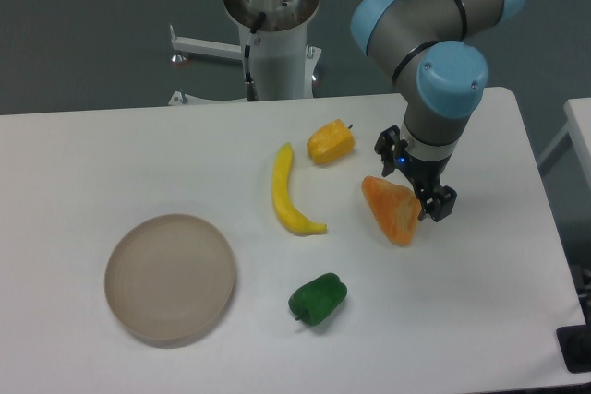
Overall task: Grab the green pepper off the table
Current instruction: 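Lift the gripper up from beside the orange pepper slice, then move the gripper over the green bell pepper and lower it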
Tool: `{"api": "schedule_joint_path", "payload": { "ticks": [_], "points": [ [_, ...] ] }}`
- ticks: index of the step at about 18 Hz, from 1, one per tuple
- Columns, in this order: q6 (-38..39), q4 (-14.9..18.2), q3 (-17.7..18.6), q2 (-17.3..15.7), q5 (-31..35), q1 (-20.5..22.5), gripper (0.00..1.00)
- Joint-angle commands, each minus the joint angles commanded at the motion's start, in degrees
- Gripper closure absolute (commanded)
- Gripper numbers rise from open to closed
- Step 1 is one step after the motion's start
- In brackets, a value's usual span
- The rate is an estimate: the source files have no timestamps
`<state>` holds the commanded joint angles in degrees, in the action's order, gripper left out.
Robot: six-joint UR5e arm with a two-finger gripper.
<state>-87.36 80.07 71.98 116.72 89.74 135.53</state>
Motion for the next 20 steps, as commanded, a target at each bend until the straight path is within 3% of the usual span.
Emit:
{"api": "schedule_joint_path", "payload": {
  "ticks": [6,8,10,13,17,20],
  "points": [
    [1.49,-0.17,0.52,0.18,-0.88,-0.44,0.0],
    [1.67,-0.26,1.84,0.18,-3.85,-0.27,0.0],
    [9.35,-0.53,2.37,0.7,-7.73,-0.44,0.0],
    [15.28,-6.04,2.28,2.81,-12.11,-2.1,0.0],
    [22.48,-11.94,1.15,7.55,-12.48,-6.23,0.0],
    [26.61,-12.74,0.27,9.4,-12.48,-7.29,0.0]
  ]
}}
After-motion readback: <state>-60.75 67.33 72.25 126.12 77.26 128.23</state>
